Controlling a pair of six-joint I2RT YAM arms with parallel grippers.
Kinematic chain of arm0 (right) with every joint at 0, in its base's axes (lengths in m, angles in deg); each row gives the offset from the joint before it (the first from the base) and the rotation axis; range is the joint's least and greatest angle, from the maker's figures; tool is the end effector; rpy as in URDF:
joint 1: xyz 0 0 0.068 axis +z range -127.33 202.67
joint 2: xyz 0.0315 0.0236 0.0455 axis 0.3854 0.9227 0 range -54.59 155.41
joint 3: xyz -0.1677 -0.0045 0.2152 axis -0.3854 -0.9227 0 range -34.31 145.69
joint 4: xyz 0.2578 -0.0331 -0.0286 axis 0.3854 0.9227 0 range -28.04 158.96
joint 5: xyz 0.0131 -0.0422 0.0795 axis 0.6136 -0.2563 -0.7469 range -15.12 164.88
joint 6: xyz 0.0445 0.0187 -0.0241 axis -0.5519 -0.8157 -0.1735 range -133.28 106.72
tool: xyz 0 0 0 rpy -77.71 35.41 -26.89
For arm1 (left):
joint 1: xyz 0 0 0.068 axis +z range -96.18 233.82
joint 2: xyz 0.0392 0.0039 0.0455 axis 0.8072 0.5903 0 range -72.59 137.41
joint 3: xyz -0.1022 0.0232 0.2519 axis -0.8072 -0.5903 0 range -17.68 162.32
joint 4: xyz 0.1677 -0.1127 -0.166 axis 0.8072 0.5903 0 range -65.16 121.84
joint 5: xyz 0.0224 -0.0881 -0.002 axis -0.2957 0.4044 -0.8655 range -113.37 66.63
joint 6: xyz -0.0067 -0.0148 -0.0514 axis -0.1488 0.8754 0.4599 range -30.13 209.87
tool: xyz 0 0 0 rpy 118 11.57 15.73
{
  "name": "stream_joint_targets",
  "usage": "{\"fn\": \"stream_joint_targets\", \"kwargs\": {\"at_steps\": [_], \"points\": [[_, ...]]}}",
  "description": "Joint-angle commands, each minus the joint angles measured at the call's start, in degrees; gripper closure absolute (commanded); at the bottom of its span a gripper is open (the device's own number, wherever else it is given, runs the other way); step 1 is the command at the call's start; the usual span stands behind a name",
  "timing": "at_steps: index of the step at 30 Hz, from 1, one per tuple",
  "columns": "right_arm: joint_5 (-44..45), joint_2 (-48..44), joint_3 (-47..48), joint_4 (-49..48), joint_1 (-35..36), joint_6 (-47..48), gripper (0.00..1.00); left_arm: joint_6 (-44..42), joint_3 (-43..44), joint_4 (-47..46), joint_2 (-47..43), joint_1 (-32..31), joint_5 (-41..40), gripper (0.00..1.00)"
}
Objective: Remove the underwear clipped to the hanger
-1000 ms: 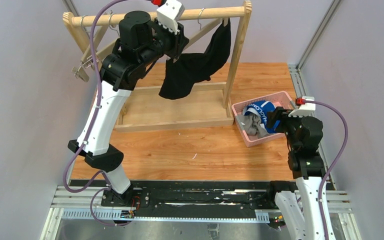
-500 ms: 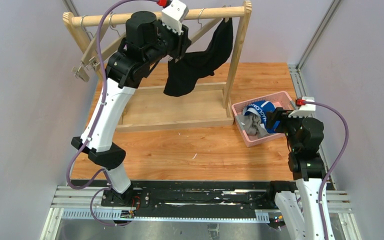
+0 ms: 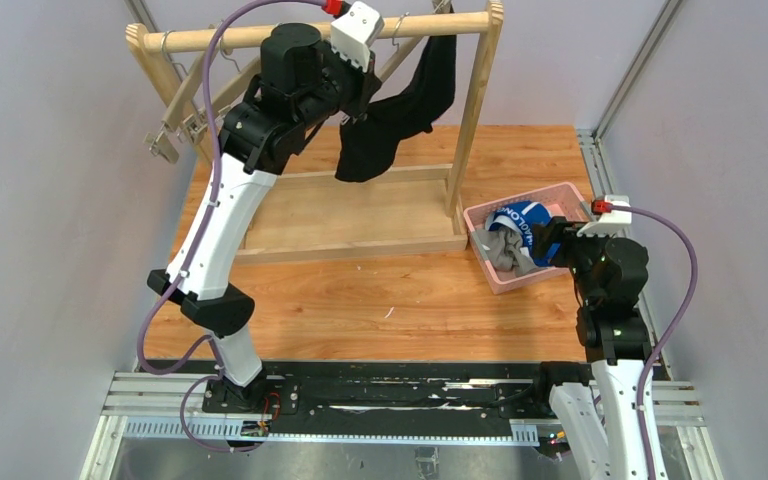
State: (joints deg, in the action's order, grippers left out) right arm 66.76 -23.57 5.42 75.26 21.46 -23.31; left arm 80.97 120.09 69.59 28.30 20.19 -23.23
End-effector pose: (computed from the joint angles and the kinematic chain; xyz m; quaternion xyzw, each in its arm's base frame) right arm 0.1358 0.0023 0.3373 0.0240 0.7342 0.1038 0.6705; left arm 0.2817 -0.1874 0.5529 0.2743 0.7023 -0.1416 0.6415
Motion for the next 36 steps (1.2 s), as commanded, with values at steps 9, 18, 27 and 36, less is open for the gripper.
{"fn": "stream_joint_targets", "kwargs": {"at_steps": [9, 18, 27, 36], "points": [[-0.4, -1.4, -0.8, -2.0, 0.4, 0.7, 0.26, 0.8, -0.4, -3.6, 0.5, -0.3, 1.3, 1.0], [-0.9, -1.2, -1.2, -2.7, 0.4, 0.8, 0.26, 1.5, -2.9, -9.9, -4.0, -0.3, 1.6, 1.0], [-1.1, -1.0, -1.6, -3.1, 0.4, 0.7, 0.26, 2.9, -8.7, -13.6, -9.7, -0.3, 2.4, 1.0], [-1.2, -1.1, -1.8, -3.2, 0.4, 0.6, 0.26, 3.2, -19.8, -15.9, -17.8, -0.2, 1.9, 1.0]]}}
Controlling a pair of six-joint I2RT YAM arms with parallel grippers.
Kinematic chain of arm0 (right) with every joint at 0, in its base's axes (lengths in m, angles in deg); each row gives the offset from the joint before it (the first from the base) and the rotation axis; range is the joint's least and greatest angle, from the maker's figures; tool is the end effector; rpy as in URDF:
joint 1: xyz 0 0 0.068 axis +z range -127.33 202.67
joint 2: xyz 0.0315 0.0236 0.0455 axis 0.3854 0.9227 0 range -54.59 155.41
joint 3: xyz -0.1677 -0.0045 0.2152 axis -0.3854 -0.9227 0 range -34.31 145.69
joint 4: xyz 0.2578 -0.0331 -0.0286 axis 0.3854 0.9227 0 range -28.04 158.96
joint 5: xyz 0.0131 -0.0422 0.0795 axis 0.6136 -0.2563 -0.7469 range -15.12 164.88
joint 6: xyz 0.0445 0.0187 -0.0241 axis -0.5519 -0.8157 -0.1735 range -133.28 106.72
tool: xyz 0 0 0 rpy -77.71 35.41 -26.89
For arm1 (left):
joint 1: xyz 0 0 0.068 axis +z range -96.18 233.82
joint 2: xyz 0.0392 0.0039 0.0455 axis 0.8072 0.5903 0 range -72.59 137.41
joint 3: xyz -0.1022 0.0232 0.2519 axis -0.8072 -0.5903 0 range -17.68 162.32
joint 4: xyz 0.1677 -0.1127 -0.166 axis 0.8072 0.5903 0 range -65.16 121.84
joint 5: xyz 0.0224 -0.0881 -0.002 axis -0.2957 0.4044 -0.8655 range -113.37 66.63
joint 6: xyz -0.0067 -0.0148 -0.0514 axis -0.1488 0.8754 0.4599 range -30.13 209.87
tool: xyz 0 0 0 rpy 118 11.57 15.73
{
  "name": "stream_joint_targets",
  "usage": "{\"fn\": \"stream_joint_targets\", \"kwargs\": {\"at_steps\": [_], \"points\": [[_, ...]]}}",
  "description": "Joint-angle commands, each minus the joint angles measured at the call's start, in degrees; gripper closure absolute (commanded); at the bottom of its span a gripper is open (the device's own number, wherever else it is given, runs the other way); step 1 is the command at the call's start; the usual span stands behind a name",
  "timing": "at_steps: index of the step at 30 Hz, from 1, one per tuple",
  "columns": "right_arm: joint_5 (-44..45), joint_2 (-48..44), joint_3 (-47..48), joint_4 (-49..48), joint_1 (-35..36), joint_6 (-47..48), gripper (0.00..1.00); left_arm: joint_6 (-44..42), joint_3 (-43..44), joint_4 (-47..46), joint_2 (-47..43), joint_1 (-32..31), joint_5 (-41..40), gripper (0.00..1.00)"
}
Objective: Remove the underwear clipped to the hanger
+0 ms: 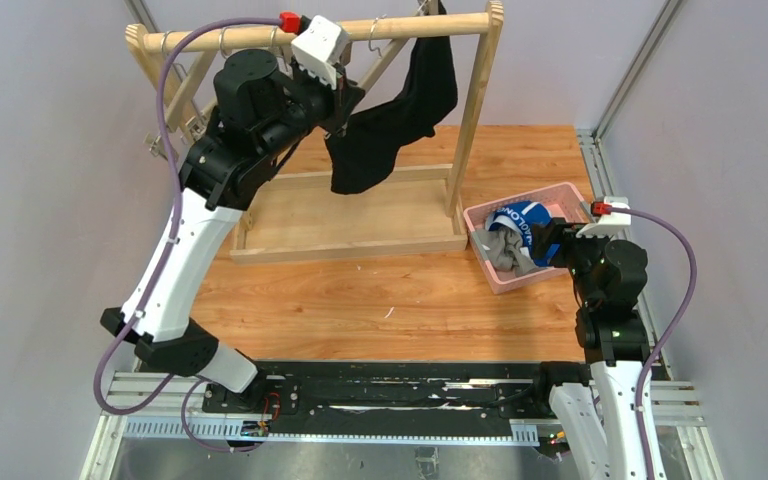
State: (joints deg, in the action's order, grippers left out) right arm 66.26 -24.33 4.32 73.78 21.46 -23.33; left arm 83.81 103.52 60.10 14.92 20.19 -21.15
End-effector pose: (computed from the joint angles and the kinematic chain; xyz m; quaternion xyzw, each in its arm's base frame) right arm 0.1347 0.0026 0.3351 0.0200 0.7276 0.1072 0.6773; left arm 0.2395 -0.1609 0.5602 0.2560 0.6694 -0.1796 0.6739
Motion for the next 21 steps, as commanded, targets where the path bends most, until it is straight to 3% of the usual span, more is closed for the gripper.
{"fn": "stream_joint_targets", "kwargs": {"at_steps": [1, 9, 21], "points": [[-0.7, -0.3, -0.7, -1.8, 0.4, 0.6, 0.26, 0.2, -4.0, -6.5, -5.1, -0.3, -0.3, 1.0], [-0.7, -0.3, -0.7, -1.8, 0.4, 0.6, 0.26, 0.2, -9.5, -4.5, -11.0, -0.3, 1.8, 1.0], [-6.7, 5.1, 2.6, -3.7, 0.4, -2.1, 0.26, 2.7, -31.3, -1.0, -29.2, -0.3, 7.3, 1.0]]}}
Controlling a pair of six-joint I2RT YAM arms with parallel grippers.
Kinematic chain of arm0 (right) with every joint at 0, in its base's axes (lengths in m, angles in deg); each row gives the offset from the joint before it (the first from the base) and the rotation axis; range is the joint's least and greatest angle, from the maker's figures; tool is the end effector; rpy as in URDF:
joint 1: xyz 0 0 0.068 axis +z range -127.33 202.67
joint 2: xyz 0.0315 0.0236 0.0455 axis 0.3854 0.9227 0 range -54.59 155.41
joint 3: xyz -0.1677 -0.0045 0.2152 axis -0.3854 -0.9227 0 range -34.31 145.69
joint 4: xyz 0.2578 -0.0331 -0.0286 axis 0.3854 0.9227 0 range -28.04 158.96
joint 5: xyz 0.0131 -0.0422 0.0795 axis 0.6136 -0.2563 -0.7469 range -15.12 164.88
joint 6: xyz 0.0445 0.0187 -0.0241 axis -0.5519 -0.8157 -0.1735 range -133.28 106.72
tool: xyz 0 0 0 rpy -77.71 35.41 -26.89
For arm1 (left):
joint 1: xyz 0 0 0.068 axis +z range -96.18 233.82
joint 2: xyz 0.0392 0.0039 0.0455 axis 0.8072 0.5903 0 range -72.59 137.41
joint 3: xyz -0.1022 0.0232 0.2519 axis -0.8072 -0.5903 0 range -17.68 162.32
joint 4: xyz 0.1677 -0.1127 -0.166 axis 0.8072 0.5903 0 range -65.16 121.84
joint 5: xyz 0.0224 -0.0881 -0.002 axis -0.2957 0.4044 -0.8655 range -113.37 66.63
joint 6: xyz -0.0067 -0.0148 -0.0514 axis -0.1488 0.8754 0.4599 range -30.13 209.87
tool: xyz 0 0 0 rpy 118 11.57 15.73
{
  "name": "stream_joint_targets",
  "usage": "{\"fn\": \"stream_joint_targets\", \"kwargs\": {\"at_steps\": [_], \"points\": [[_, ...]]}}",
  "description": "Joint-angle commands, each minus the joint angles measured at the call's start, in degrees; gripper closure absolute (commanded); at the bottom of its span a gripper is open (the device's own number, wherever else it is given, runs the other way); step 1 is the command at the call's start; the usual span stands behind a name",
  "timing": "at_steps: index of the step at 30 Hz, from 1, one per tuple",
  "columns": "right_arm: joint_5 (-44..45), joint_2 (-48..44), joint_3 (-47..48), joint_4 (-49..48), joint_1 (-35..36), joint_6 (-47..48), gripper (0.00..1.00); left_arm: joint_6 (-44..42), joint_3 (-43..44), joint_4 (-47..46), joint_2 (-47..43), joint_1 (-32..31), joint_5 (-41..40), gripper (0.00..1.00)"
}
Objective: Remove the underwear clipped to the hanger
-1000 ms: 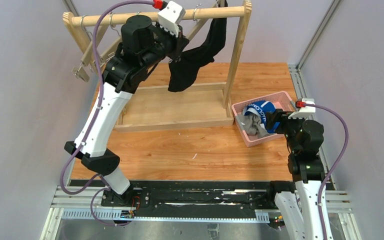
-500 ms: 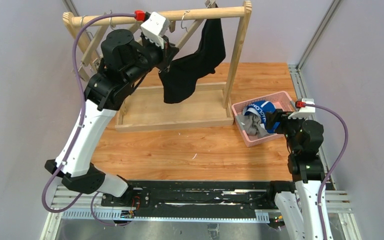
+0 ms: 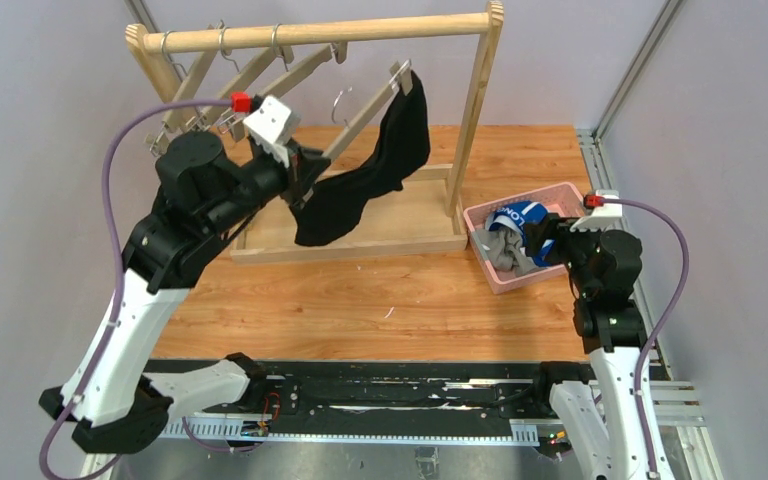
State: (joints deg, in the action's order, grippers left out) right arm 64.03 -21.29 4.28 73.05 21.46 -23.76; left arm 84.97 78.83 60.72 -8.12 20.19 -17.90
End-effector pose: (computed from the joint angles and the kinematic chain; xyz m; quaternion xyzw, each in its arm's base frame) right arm 0.1463 0.0037 0.3298 0.0122 0.7413 0.1238 0.6596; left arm 0.1573 -0.1087 0.5253 0.2715 0.6779 -0.2030 0.6523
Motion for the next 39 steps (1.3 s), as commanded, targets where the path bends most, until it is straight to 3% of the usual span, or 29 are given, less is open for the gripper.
{"fn": "stream_joint_targets", "kwargs": {"at_steps": [1, 4, 6, 11, 15, 18, 24, 28, 33, 39], "points": [[-6.4, 3.0, 3.4, -3.4, 0.4, -2.0, 0.26, 1.7, -9.3, -1.5, -8.0, -0.3, 5.4, 1.0], [-14.4, 6.3, 6.0, -5.9, 0.4, -2.9, 0.26, 1.4, -17.2, -1.5, -13.6, -0.2, 9.6, 1.0], [-19.9, 8.7, 7.8, -8.8, 0.4, -3.9, 0.2, 0.8, -21.4, -1.1, -16.6, -0.3, 11.8, 1.0], [-39.8, 15.6, 13.7, -16.8, 0.4, -5.6, 0.18, -1.8, -24.5, 3.0, -19.8, -0.3, 15.7, 1.0], [-58.4, 18.6, 13.7, -40.4, 0.4, -15.6, 0.17, -3.5, -24.1, 4.7, -20.0, -0.3, 20.2, 1.0], [-64.7, 20.2, 14.4, -51.6, 0.5, -22.8, 0.13, -3.7, -23.8, 4.6, -19.5, -0.3, 25.2, 1.0], [-71.8, 21.7, 16.6, -60.7, 3.2, -30.7, 0.13, -4.8, -23.7, 4.7, -17.0, -0.3, 27.8, 1.0], [-75.4, 19.9, 18.3, -52.8, 9.0, -23.3, 0.11, -6.0, -22.8, 4.7, -15.5, -0.3, 32.3, 1.0], [-75.8, 19.6, 26.8, -11.8, 14.3, 9.4, 0.13, -6.6, -21.1, 4.7, -15.1, -0.3, 37.1, 1.0], [-74.5, 22.1, 27.5, -11.9, 14.4, 8.1, 0.17, -6.0, -20.6, 4.7, -16.4, -0.3, 39.3, 1.0]]}}
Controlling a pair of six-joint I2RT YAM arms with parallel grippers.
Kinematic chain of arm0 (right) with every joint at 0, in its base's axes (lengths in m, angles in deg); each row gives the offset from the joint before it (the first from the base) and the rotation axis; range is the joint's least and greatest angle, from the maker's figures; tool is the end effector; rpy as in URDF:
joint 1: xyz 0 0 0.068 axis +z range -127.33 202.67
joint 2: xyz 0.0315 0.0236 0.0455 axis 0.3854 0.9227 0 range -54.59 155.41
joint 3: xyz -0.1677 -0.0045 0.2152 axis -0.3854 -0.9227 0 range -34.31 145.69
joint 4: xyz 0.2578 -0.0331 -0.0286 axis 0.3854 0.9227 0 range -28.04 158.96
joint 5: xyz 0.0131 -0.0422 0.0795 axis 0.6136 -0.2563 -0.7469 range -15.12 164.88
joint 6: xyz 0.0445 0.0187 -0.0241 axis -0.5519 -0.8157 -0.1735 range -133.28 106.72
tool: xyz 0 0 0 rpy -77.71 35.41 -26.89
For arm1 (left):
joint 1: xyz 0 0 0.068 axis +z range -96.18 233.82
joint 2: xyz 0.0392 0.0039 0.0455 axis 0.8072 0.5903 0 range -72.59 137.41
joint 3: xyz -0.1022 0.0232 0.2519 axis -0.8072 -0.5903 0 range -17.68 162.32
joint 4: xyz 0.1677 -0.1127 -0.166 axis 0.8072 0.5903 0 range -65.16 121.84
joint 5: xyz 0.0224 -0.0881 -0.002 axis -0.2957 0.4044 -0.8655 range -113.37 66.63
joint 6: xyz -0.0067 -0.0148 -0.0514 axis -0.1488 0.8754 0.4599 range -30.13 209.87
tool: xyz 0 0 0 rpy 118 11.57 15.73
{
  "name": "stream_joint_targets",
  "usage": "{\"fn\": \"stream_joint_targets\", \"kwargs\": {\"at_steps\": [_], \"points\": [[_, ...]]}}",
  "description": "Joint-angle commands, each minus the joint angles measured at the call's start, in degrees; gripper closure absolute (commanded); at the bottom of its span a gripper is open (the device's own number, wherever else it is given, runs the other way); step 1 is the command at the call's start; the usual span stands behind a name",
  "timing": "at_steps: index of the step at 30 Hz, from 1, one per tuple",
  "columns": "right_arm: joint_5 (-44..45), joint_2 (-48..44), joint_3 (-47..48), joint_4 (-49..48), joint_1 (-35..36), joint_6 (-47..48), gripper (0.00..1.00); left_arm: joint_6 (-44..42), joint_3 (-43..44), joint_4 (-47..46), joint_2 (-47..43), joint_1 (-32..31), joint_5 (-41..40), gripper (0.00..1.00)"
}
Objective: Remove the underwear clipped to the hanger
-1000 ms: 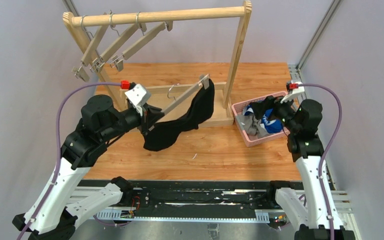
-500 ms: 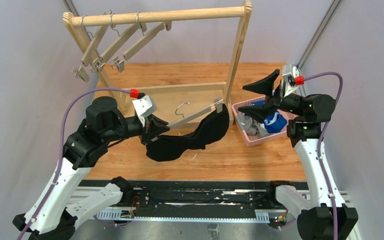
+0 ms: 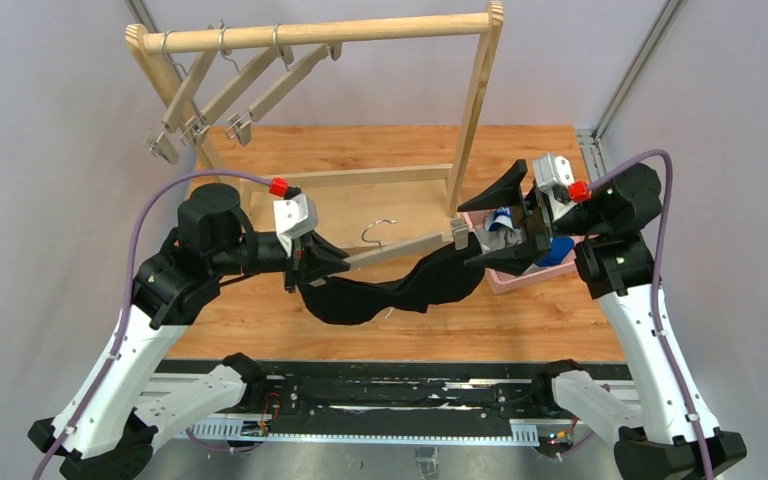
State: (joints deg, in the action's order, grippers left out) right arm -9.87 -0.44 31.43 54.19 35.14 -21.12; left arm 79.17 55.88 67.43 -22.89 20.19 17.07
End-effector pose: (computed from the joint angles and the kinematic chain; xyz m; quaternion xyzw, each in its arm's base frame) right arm 0.1546 0.0706 0.4612 -0.5667 0.4046 0.4898 0.5247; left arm 0.1077 -0.0994 0.4364 0.4743 0.6302 -0.3840 0.4800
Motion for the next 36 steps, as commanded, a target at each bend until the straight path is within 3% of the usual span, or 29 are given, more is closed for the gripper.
{"fn": "stream_joint_targets", "kwargs": {"at_steps": [1, 10, 23, 32, 36], "points": [[-0.1, 1.3, -0.1, 5.6, 0.8, 4.3, 0.17, 0.0, 2.3, -2.0, -1.9, -0.3, 4.7, 1.0], [2.9, 2.0, -1.9, -1.4, 0.9, -1.4, 0.22, 0.1, 2.2, -2.0, -3.3, -0.3, 5.3, 1.0], [3.9, 2.1, -3.1, -2.2, 2.4, -2.7, 0.34, -0.3, 1.5, -2.9, -1.0, -0.3, 1.7, 1.0], [5.5, 2.8, -4.4, -2.0, 4.8, -2.7, 0.52, 1.0, 0.5, -6.0, -1.2, -0.2, 0.6, 1.0], [5.8, 2.9, -4.5, -2.1, 4.8, -2.4, 0.68, 1.2, 0.5, -6.2, -1.2, -0.3, 0.0, 1.0]]}}
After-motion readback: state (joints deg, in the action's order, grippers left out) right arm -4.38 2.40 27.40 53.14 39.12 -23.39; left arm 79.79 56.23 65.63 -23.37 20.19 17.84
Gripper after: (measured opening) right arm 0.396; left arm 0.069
